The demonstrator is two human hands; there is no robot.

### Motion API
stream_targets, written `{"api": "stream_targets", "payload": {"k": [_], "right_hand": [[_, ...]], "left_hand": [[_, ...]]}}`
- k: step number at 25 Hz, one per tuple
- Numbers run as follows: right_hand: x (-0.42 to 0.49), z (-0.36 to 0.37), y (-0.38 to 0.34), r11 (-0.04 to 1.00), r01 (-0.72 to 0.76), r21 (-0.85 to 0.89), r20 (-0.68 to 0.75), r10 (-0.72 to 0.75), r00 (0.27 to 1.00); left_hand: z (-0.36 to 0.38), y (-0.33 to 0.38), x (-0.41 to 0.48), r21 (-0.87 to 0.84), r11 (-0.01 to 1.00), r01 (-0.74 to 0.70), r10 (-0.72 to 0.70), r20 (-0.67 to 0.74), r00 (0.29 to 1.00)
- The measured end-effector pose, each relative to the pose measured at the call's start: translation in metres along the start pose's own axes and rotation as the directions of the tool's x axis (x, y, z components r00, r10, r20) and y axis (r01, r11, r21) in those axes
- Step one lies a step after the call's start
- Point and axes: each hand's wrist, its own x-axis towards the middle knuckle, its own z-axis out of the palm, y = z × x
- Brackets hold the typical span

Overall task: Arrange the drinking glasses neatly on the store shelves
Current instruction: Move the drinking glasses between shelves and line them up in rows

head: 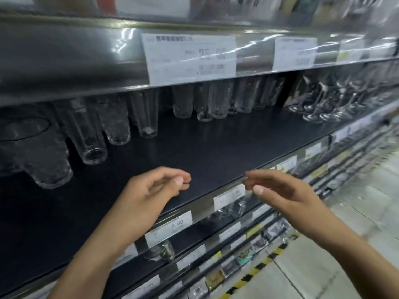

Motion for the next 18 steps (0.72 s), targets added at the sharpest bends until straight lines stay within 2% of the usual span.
{"api": "stream_targets", "payload": {"k": [5, 9, 13, 18], "right_hand": [[-0.038, -0.05, 0.021, 0.998, -0.052, 0.02, -0.207, 0.055, 0.977], [-0.053, -0.103, 0.046, 0.996, -0.086, -0.015, -0.265, 0.078, 0.961], [-0.05, -0.164, 0.083, 0.992, -0.119, -0.034, -0.27, 0.106, 0.957], [-0.027, -0.262, 0.131, 0.992, -0.129, -0.007, -0.198, 0.125, 0.972]], "left_hand": [[0.071, 0.014, 0.026, -0.054, 0.997, -0.052, 0.06, 0.151, 0.987], [0.135, 0.024, 0.047, -0.035, 0.997, -0.075, 0.08, 0.216, 0.973], [0.205, 0.025, 0.069, 0.015, 0.998, -0.063, 0.058, 0.224, 0.973], [0.291, 0.031, 0.11, 0.076, 0.997, -0.015, 0.006, 0.112, 0.994]]}}
